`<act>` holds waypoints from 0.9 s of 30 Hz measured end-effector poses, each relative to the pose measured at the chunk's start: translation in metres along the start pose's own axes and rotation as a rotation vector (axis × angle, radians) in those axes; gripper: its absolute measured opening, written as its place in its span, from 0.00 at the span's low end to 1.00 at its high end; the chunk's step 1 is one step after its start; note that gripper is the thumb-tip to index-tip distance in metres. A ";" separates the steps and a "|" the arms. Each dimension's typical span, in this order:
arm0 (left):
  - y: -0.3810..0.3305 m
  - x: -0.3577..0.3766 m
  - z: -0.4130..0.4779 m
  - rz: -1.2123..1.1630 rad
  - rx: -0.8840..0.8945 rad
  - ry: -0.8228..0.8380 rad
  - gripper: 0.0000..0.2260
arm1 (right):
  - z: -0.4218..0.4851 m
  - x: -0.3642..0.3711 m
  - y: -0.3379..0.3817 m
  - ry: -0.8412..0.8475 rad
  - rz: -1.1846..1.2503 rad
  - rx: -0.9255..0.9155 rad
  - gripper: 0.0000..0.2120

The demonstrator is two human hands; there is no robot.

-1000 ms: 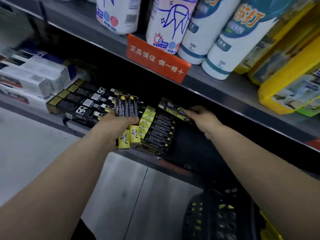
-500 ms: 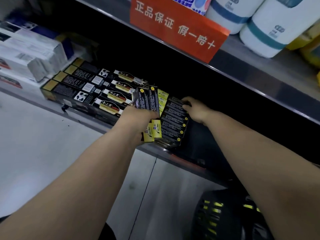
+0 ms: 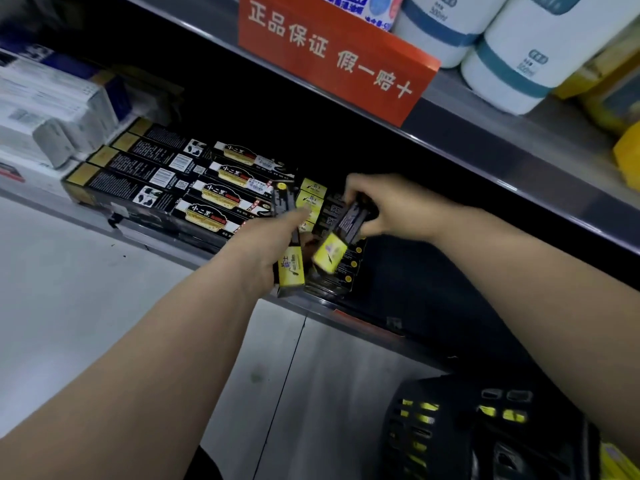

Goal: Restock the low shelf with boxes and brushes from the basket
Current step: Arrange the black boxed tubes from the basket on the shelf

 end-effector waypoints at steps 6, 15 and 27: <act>0.000 -0.004 0.001 -0.087 -0.010 -0.117 0.13 | 0.002 0.005 -0.077 -0.294 0.144 0.474 0.19; 0.000 -0.001 0.001 -0.001 0.053 -0.135 0.17 | 0.048 0.059 -0.084 -0.026 0.151 0.514 0.18; -0.010 0.000 0.000 0.223 0.257 -0.068 0.19 | 0.032 0.020 -0.003 -0.023 0.042 0.176 0.44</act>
Point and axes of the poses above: each hand's wrist, its own z-axis towards the middle knuckle, its own x-axis out of the palm, y = z × x, the point moved 6 cm from there along z, towards the middle knuckle, and after that the axes turned 8 degrees about -z, right-handed, at the moved point
